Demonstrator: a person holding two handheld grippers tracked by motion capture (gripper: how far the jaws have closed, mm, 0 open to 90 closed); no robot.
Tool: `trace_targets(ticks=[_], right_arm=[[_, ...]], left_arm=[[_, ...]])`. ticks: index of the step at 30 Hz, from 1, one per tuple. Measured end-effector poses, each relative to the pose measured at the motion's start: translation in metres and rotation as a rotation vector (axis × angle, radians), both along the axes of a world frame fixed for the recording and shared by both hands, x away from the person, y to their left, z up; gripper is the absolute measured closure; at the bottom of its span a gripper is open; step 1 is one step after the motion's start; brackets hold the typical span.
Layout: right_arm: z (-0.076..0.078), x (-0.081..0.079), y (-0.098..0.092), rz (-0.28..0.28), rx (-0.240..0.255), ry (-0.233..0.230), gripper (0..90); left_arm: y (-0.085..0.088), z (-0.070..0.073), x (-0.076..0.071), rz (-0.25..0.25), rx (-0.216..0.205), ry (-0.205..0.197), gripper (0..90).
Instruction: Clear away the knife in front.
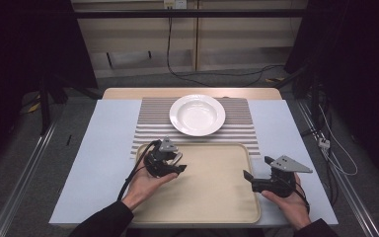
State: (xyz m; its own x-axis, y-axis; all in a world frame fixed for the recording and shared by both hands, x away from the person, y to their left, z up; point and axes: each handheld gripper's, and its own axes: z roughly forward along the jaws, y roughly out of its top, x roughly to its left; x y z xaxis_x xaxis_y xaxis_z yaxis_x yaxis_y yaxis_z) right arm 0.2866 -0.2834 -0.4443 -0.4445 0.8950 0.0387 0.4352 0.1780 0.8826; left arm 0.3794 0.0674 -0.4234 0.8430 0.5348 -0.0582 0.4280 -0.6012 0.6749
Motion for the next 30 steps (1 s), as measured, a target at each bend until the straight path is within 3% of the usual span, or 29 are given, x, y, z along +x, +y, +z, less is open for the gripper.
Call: trace_targets(ticks=[4,6,8,11,16,20,23,30], right_arm=[[0.000,0.000,0.000,0.003,0.000,0.001,7.7],[0.000,0.001,0.000,0.003,-0.003,0.001,7.7],[0.000,0.001,0.000,0.002,-0.005,0.001,7.7],[0.000,0.000,0.001,0.003,-0.010,-0.001,7.7],[0.000,0.000,0.002,-0.001,-0.017,-0.003,7.7],[0.000,-0.001,0.002,-0.002,-0.021,-0.003,7.7],[0.000,-0.001,0.002,-0.001,-0.020,-0.003,7.7],[0.000,-0.002,0.002,-0.001,-0.020,-0.003,7.7]], left_arm=[[-0.006,-0.008,0.000,-0.005,0.055,-0.017,74.6],[-0.007,-0.011,0.001,-0.005,0.061,-0.002,77.0],[-0.008,-0.014,0.000,0.004,0.102,-0.028,81.0],[-0.008,-0.017,0.000,-0.001,0.102,-0.016,89.3],[-0.006,-0.016,0.001,0.009,0.155,-0.037,90.0],[0.001,-0.016,0.007,0.037,0.132,-0.018,90.0],[0.000,-0.015,0.006,0.034,0.164,-0.036,90.0],[0.004,-0.015,0.008,0.042,0.169,-0.029,90.0]])
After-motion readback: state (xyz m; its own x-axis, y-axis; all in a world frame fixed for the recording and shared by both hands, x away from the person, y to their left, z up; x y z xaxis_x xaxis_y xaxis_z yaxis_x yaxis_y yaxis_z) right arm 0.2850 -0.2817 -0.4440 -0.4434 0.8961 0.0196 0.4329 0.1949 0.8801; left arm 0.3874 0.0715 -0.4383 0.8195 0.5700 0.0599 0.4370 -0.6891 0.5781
